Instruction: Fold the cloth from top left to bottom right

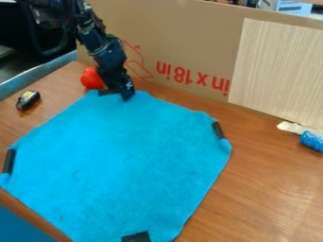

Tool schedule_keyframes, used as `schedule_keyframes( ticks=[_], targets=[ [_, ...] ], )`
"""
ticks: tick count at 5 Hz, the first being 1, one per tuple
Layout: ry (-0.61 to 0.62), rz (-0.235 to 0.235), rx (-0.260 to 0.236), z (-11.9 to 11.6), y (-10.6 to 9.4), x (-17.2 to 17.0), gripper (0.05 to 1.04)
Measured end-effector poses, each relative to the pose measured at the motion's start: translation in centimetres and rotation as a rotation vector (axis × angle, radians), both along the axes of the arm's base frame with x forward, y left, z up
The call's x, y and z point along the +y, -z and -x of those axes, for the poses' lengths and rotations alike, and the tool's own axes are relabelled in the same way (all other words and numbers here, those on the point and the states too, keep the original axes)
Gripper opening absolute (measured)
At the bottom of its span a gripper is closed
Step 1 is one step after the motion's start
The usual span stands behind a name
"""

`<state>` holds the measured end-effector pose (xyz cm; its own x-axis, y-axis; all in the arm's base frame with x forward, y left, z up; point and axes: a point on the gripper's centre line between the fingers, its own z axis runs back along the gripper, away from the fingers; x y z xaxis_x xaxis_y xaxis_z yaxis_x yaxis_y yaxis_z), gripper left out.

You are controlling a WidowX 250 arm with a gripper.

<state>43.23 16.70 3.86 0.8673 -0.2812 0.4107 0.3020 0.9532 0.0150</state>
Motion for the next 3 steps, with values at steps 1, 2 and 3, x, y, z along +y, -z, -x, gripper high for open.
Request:
schedule_keyframes(
  ticks=[1,2,3],
  targets=[
    [-0.016,-0.004,0.006,-0.04,-0.14,0.21,0.637],
    [-0.024,-0.005,0.009,-0.2,0.04,0.37,0.375],
    [-0.015,0.0,0.013,-0.16,-0.04,0.25,0.175]
  ],
)
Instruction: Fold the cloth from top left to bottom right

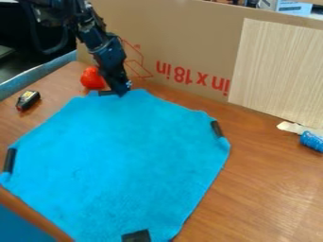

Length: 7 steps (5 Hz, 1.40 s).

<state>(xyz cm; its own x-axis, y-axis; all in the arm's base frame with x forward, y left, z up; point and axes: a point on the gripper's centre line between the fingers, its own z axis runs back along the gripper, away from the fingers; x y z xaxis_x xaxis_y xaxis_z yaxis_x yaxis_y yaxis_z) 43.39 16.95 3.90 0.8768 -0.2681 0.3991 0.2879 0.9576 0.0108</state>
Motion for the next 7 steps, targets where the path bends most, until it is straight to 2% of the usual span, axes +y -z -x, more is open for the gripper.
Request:
schedule_keyframes(
  ticks=[1,2,3,4,5,6,7],
  targets=[
    [0.005,0.018,0.011,0.1,0.0,-0.3,0.07],
    [0.0,0.062,0.036,0.5,-0.1,-0.9,0.053],
    [-0.004,0.064,-0.042,1.1,-3.3,-1.6,0.052],
    [0.024,-0.001,-0.156,3.5,-5.8,-2.7,0.052],
    [0.071,-0.038,-0.236,6.1,-7.5,-4.4,0.052],
    [0.109,-0.062,-0.261,9.0,-7.4,-6.0,0.052],
    [0.18,-0.086,-0.242,11.6,-5.8,-8.7,0.052]
  ],
)
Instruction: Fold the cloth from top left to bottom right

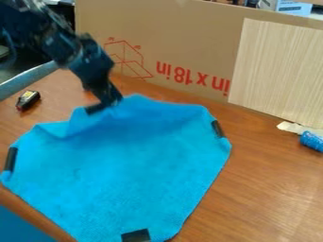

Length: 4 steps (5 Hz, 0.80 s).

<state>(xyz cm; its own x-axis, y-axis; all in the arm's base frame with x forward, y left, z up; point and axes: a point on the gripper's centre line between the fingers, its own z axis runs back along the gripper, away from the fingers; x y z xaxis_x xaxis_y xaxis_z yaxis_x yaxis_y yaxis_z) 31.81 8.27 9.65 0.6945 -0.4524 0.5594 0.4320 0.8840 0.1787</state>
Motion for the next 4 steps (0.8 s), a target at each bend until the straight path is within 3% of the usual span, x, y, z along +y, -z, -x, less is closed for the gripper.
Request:
schedule_keyframes(
  ticks=[2,4],
  targets=[
    [0.07,-0.042,0.06,4.2,1.1,-5.3,0.052],
    [0.093,-0.081,0.1,6.6,1.2,-9.6,0.052]
  ],
)
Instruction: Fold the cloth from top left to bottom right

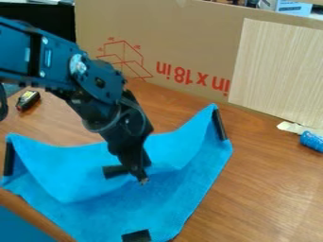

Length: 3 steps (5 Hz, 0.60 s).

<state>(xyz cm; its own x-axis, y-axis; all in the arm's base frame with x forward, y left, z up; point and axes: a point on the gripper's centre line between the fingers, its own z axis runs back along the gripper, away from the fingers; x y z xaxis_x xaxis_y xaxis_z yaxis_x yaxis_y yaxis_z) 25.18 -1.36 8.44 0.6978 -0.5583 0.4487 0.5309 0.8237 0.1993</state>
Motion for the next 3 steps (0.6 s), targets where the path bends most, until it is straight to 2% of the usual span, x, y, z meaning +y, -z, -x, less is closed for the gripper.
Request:
schedule_keyframes(
  ticks=[2,3],
  targets=[
    [0.029,-0.039,-0.003,2.1,1.3,-1.5,0.074],
    [0.027,-0.047,0.0,2.7,1.7,-1.4,0.225]
  ],
)
